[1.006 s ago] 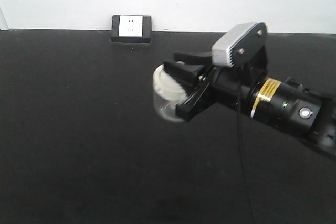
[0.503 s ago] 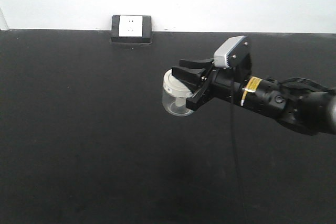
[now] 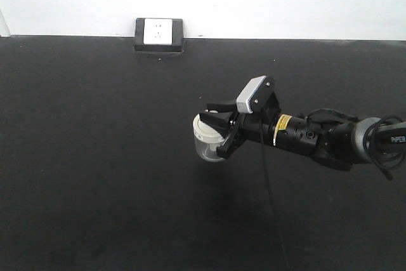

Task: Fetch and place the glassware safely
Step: 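Extend the right gripper with the jar forward and lower it onto the bench, then open the right gripper to release the jar and withdraw it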

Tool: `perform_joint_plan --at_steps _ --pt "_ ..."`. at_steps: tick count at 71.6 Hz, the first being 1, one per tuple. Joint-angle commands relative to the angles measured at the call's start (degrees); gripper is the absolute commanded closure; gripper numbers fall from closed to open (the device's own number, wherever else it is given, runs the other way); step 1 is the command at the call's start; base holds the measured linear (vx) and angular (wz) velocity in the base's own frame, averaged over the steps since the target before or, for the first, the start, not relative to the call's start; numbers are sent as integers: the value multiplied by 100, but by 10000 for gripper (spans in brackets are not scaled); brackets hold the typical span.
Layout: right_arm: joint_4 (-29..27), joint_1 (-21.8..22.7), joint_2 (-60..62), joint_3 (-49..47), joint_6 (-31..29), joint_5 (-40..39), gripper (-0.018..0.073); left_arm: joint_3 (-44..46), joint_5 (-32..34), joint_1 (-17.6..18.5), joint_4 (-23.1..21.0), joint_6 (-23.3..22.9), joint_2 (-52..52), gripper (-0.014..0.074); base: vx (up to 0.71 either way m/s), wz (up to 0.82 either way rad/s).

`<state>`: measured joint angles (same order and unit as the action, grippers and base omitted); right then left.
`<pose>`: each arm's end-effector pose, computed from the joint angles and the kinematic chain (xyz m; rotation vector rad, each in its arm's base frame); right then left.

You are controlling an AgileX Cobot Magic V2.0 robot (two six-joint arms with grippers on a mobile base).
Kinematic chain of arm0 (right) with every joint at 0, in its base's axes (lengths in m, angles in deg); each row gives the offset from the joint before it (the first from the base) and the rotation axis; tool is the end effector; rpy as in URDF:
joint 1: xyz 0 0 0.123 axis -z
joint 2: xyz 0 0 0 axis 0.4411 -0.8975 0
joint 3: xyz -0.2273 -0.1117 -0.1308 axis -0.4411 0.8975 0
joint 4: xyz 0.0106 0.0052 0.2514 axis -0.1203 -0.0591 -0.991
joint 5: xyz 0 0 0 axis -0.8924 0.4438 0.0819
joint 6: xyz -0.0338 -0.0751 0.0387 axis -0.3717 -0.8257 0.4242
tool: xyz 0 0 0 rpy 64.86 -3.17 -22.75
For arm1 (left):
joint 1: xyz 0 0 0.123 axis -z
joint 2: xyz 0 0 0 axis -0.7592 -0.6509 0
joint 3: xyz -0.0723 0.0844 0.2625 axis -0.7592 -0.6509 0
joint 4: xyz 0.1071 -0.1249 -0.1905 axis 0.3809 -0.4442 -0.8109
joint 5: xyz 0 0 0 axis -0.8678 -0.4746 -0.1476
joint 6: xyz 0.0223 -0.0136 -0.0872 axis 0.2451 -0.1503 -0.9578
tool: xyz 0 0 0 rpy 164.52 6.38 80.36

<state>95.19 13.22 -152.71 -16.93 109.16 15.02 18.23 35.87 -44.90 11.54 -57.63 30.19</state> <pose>0.3706 0.1504 0.1499 -0.9218 1.5595 0.6974 0.1120 -0.0194 0.3034 0.2028 1.4164 -0.0898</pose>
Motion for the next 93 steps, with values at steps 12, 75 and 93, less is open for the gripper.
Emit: perform_joint_plan --at_steps 12,75,93 --pt "-337 9 41 -170 -167 -588 559 165 356 37 -70 -53 -30 603 0 0" --pt "-449 9 38 -148 -88 -533 -170 165 356 37 -70 -53 -30 603 0 0" --pt "-360 9 415 -148 119 -304 -127 165 356 37 -70 -53 -30 603 0 0"
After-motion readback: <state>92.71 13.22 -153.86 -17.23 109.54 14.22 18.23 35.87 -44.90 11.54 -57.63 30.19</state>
